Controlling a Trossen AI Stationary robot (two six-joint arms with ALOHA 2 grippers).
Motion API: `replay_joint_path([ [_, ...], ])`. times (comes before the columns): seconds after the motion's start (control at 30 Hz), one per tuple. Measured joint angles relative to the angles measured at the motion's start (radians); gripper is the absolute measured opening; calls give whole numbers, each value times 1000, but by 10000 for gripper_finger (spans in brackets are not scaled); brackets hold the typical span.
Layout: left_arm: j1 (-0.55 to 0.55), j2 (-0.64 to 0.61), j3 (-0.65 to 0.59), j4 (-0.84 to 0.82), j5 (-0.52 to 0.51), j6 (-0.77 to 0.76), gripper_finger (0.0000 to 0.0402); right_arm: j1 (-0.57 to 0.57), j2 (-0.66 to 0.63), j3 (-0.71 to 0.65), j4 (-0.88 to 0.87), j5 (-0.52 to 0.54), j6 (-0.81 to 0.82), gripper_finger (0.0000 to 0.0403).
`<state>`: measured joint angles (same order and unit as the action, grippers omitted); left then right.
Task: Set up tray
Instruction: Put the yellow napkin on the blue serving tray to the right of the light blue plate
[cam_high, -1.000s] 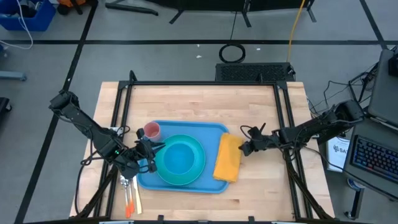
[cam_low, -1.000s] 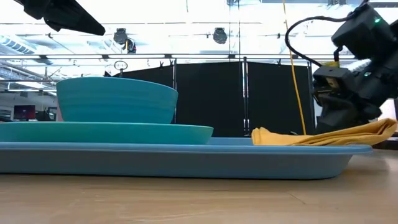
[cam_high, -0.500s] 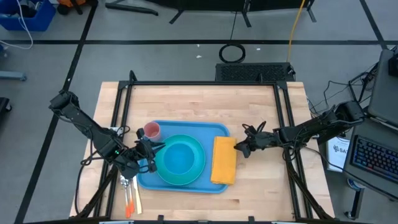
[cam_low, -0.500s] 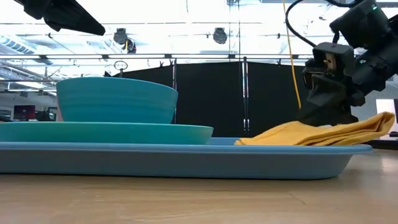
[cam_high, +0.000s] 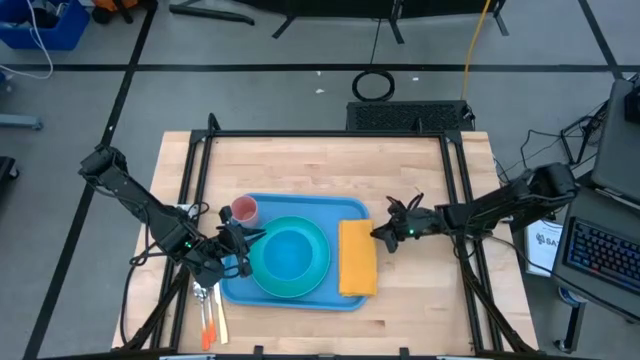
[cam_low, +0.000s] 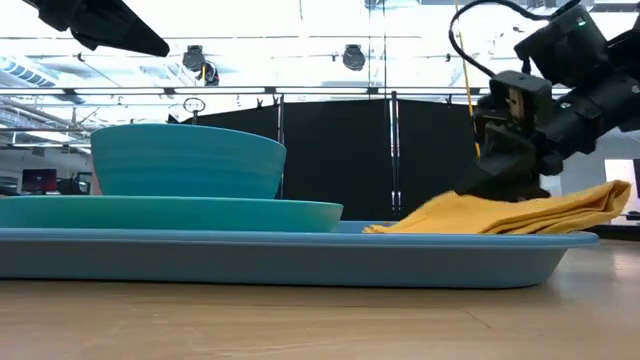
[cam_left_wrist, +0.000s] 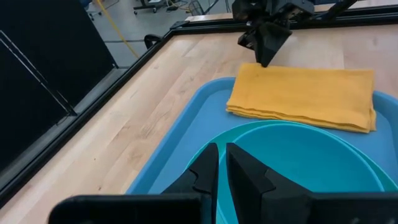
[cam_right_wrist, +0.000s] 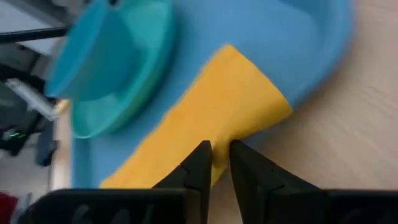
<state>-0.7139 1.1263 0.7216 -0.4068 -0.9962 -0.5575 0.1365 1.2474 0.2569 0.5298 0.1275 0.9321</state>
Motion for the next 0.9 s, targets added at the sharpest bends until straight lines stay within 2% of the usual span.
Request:
replay_joint_path([
  [0.1,0,0,0,0,0,0,37,-17,43,0,102,-2,-50,38],
  [0.23,0,0,0,0,1,0,37,-33,78,0,135,-36,-55,29],
  [0.33,0,0,0,-1,1,0,37,-27,65,0,140,-49,-59,23],
  [0.67,0,0,0,-3,1,0,37,-4,-11,0,263,-25,-218,8],
  [0.9,0,0,0,-3,2,-2,37,-4,-13,0,135,2,-159,22],
])
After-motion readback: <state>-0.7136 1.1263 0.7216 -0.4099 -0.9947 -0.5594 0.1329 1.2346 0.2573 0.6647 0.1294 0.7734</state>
